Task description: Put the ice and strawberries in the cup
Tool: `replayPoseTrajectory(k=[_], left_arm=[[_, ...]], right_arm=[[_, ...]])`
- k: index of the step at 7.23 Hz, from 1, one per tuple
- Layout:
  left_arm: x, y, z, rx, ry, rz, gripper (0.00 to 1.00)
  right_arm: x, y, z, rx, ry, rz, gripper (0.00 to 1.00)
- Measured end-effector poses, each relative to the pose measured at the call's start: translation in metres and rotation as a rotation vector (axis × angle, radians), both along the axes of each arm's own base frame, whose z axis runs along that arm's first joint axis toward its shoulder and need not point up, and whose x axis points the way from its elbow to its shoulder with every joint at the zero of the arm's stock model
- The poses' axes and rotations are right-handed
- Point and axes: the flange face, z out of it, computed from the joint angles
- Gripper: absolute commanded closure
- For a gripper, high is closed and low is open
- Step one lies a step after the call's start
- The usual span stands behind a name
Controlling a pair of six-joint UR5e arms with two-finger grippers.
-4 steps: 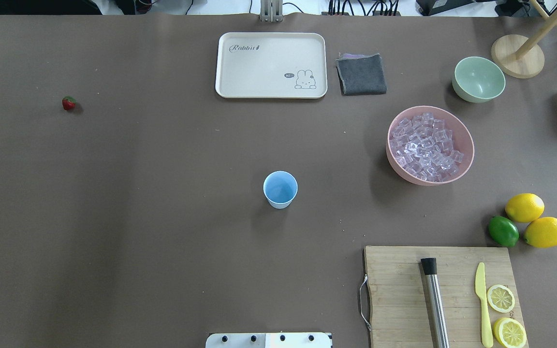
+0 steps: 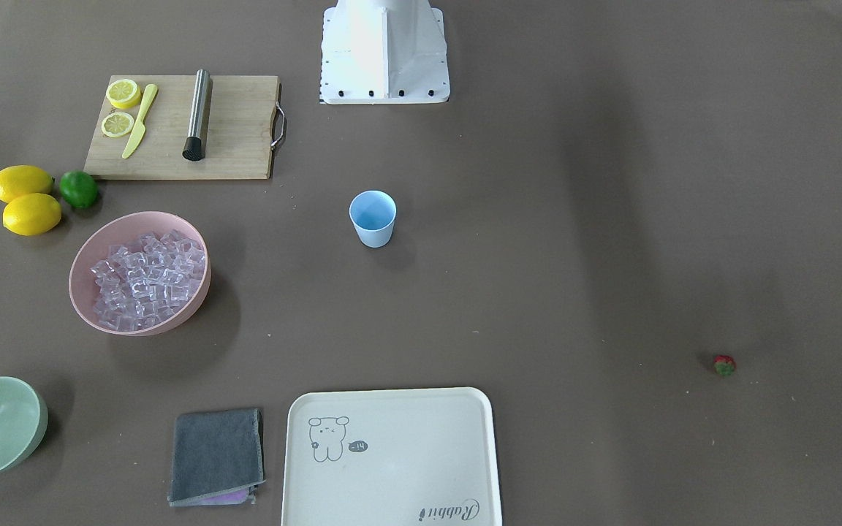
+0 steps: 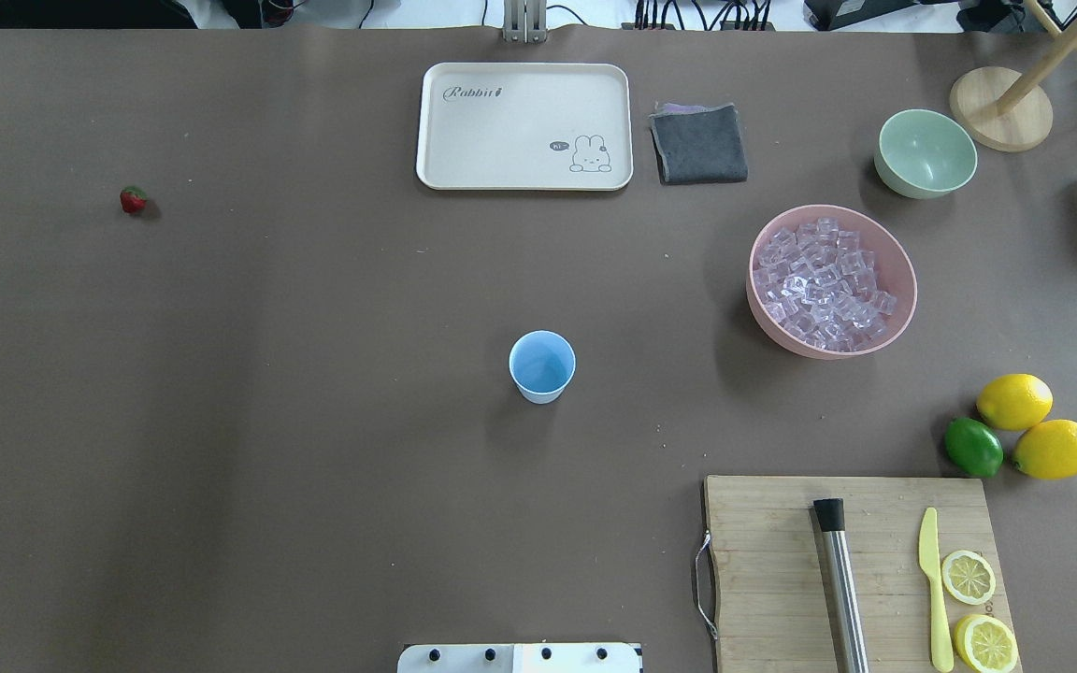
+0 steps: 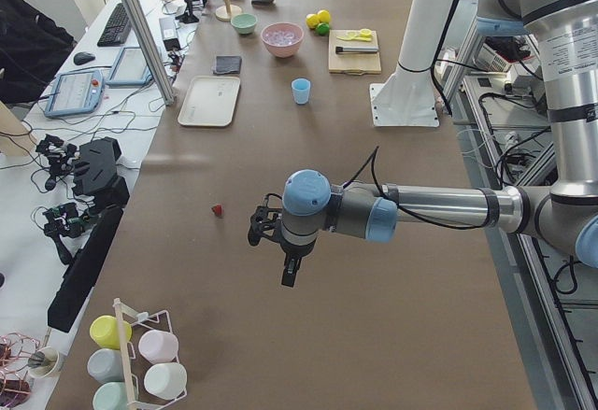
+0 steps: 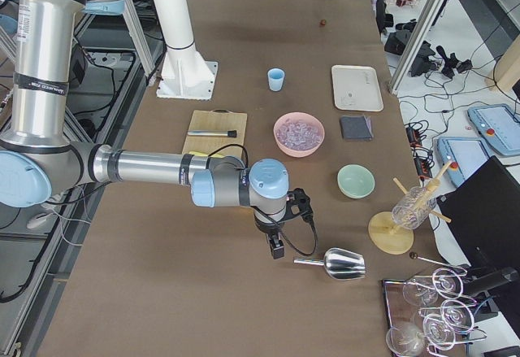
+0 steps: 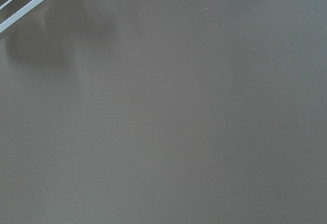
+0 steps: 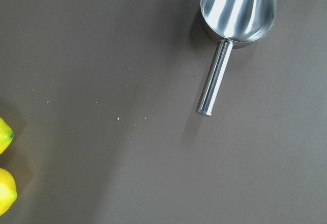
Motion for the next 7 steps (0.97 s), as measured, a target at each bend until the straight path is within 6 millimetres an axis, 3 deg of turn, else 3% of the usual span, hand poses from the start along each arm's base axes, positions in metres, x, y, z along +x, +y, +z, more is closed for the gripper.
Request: replayPoseTrajectory(k=[7], left_arm=[[-0.0039, 0.0058, 0.0002, -0.001, 0.003, -0.011, 0.03]], right_arm=[[-0.0009, 0.0017, 0.0, 0.001, -0.013, -0.004, 0.0]])
